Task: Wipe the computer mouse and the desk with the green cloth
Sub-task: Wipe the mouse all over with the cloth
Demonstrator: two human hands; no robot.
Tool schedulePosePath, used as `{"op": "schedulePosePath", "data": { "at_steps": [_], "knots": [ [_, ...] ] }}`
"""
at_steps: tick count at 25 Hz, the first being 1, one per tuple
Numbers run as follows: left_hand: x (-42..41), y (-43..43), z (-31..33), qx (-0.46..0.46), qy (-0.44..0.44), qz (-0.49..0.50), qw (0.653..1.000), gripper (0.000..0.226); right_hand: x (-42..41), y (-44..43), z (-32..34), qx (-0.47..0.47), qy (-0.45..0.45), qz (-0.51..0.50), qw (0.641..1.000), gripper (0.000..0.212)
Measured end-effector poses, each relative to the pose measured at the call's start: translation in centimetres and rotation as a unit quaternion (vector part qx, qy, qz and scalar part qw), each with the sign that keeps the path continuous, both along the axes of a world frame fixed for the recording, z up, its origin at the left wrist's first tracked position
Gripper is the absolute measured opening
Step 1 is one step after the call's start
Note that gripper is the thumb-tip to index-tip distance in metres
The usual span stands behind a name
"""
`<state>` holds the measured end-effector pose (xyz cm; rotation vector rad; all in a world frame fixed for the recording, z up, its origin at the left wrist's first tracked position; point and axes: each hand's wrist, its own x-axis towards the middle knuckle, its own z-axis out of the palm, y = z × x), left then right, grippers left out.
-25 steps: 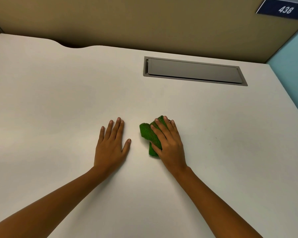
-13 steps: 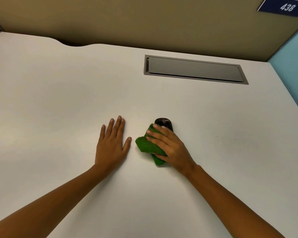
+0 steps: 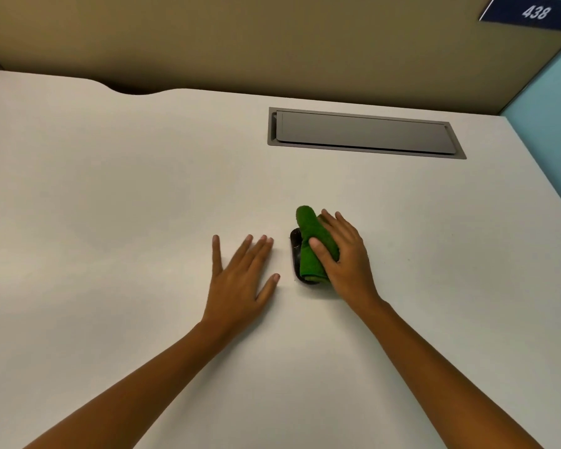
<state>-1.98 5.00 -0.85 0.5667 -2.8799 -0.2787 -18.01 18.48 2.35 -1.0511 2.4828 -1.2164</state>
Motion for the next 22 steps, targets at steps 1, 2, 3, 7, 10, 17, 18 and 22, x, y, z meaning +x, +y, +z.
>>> {"op": "schedulePosePath", "data": {
  "at_steps": [1, 2, 3, 7, 10, 17, 18, 22],
  "knots": [
    [-0.4, 0.6, 0.2, -0.005, 0.010, -0.023, 1.000, 0.062, 0.2, 0.0, -0.4, 0.014, 0.026, 0.019, 0.999, 0.049],
    [-0.7, 1.2, 0.2, -0.003, 0.021, -0.043, 0.999, 0.061, 0.3, 0.0, -0.6, 0.017, 0.032, 0.039, 0.999, 0.050],
    [-0.9, 1.6, 0.3, 0.003, 0.031, -0.060, 0.998, 0.060, 0.3, 0.0, -0.7, 0.018, 0.023, 0.056, 0.998, 0.050],
    [-1.0, 2.3, 0.2, 0.026, 0.044, -0.080, 0.995, 0.061, -0.4, 0.0, -0.9, 0.018, -0.002, 0.071, 0.997, 0.039],
    [-0.7, 2.5, 0.0, 0.038, 0.035, -0.081, 0.995, 0.063, -0.6, -0.3, -1.1, -0.012, -0.021, 0.057, 0.998, 0.034],
    [-0.7, 2.7, -0.1, 0.067, 0.026, -0.097, 0.993, 0.065, -1.1, -0.8, -1.4, -0.047, -0.048, 0.033, 0.997, 0.032],
    [-0.7, 2.7, -0.1, 0.068, 0.023, -0.097, 0.993, 0.066, -1.1, -0.8, -1.5, -0.048, -0.048, 0.033, 0.997, 0.032],
    [-0.7, 2.7, -0.3, 0.065, 0.014, -0.098, 0.993, 0.066, -1.3, -0.8, -1.6, -0.052, -0.053, 0.020, 0.997, 0.032]
  ]
}}
